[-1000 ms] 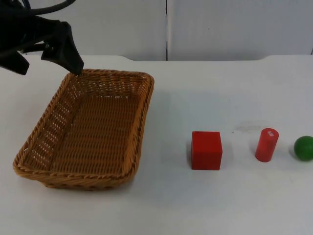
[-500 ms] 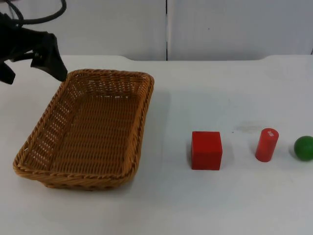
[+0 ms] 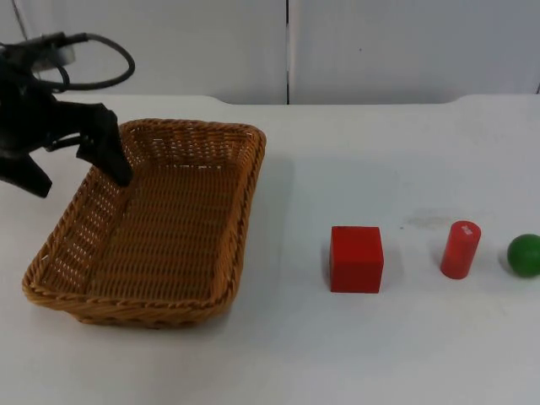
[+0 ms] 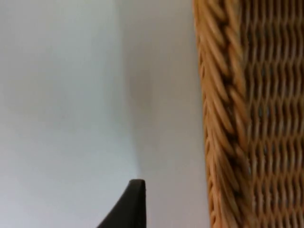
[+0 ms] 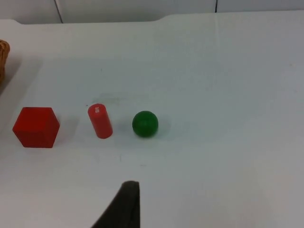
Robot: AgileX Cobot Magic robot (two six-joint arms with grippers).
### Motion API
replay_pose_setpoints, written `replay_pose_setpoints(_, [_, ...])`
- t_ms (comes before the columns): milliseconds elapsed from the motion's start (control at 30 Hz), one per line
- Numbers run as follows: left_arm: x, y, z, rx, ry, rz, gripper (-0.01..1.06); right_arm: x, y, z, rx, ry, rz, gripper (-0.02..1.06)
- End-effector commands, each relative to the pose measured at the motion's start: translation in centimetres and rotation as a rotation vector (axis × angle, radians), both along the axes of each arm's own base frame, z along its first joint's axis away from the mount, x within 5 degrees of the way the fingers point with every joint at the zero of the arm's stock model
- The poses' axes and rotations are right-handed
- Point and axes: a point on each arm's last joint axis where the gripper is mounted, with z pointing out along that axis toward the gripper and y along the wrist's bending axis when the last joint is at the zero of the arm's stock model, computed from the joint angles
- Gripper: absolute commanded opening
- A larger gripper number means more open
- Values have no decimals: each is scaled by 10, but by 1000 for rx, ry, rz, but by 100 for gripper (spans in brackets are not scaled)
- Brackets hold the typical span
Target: Pick up the basket with the left hand and place the object to the left of the red cylinder into the basket with the right hand.
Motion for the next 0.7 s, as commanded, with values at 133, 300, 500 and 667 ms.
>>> replay_pose_setpoints(133, [6, 3, -5, 19, -32, 20, 105, 0, 0, 0, -12, -2, -2, 105])
replay_pose_setpoints(300, [7, 4, -13, 21, -17, 20, 105, 0, 0, 0, -12, -2, -2, 105])
replay_pose_setpoints(500, [8, 3, -25, 15, 30, -6, 105, 0, 0, 0, -12, -2, -2, 105])
replay_pose_setpoints(667, [8, 3, -29, 17, 36, -4, 105, 0, 0, 0, -12, -2, -2, 105])
